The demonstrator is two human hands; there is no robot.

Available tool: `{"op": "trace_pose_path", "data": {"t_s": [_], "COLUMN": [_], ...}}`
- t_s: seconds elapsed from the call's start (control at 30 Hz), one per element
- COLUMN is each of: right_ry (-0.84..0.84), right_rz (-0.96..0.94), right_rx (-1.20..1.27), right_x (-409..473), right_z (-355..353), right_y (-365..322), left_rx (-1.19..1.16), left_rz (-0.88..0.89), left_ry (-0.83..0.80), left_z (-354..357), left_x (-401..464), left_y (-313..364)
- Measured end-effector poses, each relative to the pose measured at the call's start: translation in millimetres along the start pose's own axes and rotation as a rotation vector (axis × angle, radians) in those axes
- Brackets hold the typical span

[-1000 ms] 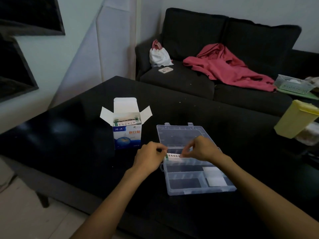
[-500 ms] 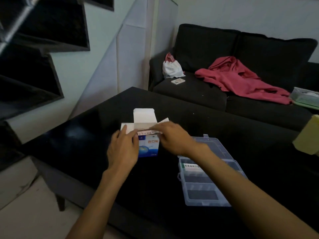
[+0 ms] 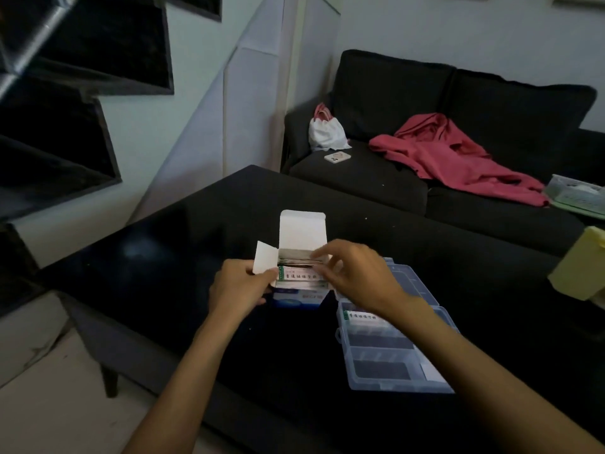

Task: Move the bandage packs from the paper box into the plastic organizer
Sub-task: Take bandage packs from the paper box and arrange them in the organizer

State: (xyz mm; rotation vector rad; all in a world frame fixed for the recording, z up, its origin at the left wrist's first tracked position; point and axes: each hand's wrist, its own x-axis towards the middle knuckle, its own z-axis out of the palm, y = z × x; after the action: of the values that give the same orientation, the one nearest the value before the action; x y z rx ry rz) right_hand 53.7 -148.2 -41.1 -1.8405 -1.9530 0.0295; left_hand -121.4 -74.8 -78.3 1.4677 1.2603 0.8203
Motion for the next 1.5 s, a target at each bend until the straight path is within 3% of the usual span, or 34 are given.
{"op": "trace_pose_path", "data": {"t_s": [0.13, 0.23, 0.37, 0.5, 0.77, 0.9, 1.17, 1.5], "right_ry": [-0.255, -0.336, -0.389, -0.455, -0.035, 0.123, 0.114, 0.250], "right_rz": [-0.044, -0.087, 0.001, 0.113, 0.128, 0.208, 0.360, 0.541], "right_rx": [-0.247, -0.379, -0.318, -0.076, 0.061, 0.244, 0.776, 1.035], "right_x": [23, 32, 39, 38, 4, -1, 1, 5], "right_z": [-9, -7, 1, 4, 30, 40, 22, 14], "right_y": [-12, -19, -15, -7, 4, 8, 6, -2], "left_rx": [0.120, 0.148, 0.253, 0.309, 0.324, 0.320, 0.336, 0.102], "left_rz": [0.043, 0.060, 0.101, 0.137, 0.101, 0.091, 0.077, 0.051], "left_ry": [0.003, 0.032, 0.083, 0.138, 0.145, 0.142, 0.118, 0.020], "left_z": [1, 3, 7, 8, 14, 16, 17, 22], "left_x": [-6, -5, -4, -7, -11, -10, -12, -9], "left_y": [-3, -5, -1, 2, 8, 8, 9, 5]}}
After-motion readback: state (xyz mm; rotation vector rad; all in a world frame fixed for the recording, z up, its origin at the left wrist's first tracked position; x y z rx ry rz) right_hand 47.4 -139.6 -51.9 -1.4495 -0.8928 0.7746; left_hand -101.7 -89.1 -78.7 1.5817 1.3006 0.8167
